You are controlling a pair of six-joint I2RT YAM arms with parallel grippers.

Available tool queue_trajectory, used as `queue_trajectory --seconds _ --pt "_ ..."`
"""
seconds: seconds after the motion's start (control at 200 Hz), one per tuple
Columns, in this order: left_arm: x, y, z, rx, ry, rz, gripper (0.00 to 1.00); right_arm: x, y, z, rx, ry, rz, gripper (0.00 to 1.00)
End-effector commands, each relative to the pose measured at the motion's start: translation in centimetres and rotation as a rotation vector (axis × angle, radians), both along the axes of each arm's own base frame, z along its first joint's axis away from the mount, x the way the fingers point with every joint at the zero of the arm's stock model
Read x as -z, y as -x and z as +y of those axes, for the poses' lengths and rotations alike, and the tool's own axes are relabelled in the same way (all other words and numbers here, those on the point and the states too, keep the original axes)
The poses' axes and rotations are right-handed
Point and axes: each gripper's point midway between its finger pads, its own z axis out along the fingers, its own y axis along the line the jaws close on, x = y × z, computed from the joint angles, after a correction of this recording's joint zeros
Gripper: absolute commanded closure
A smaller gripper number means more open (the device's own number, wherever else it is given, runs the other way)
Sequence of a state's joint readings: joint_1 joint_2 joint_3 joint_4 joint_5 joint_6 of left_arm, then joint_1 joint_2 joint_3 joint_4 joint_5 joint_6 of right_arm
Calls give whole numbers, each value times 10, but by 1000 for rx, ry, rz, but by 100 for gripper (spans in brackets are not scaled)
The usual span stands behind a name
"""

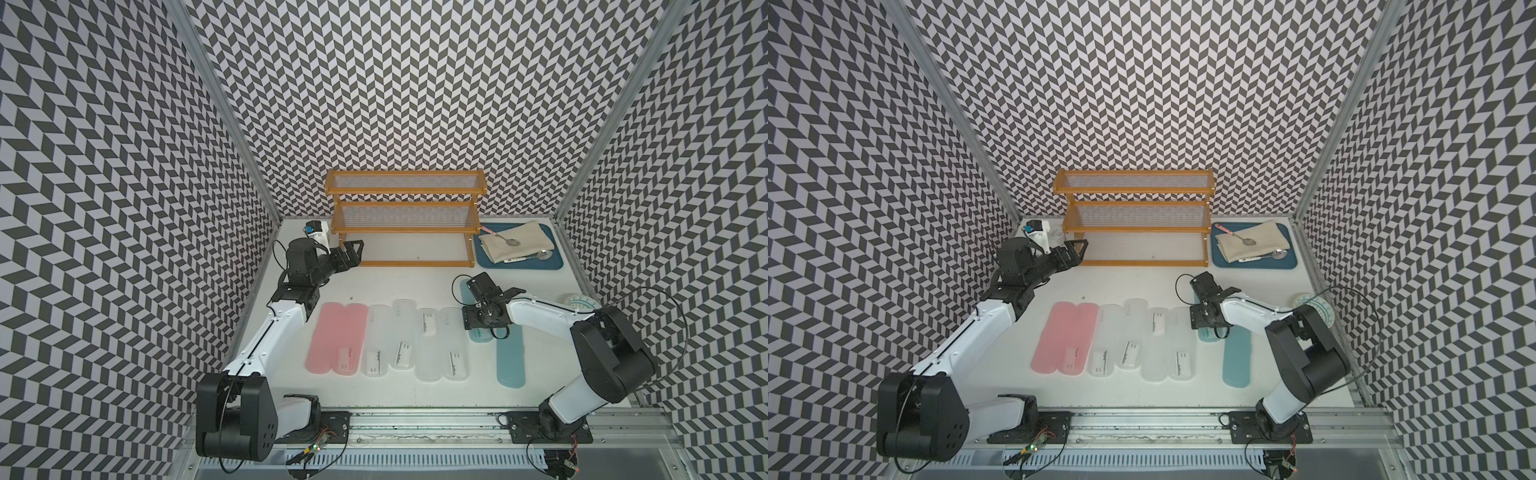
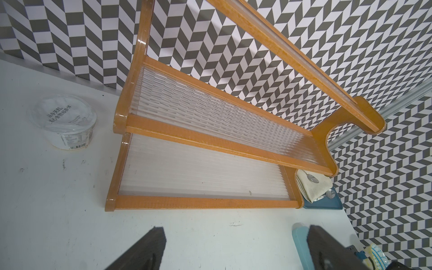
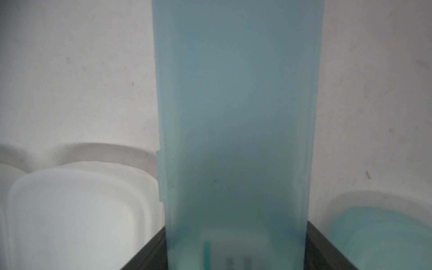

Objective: Place the pencil cases on the shelf according to color
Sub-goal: Pick up the pencil case from the center of the board.

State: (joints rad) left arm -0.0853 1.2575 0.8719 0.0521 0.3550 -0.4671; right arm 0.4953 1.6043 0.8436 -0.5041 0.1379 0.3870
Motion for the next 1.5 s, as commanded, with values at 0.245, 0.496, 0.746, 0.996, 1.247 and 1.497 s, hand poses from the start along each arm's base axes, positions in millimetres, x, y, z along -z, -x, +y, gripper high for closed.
queue_trajectory --seconds 0.245,0.496,0.746,0.996,1.247,1.497 --pt "-12 2 0 1 -14 -39 1 -7 4 -7 62 7 -23 11" --pt "-12 2 -2 12 -4 -36 0 -1 16 -1 50 -12 -4 14" --pt "-11 1 -2 6 -8 -35 1 -2 14 -3 59 -5 -30 24" --pt "-29 9 -4 2 -38 -124 0 -39 3 3 53 -57 -137 34" --pt "-85 3 -25 45 -61 -229 1 -97 -13 14 4 -96 -252 35" --pt "-144 -12 -44 96 -33 -417 0 -169 -40 45 -101 -211 -392 33"
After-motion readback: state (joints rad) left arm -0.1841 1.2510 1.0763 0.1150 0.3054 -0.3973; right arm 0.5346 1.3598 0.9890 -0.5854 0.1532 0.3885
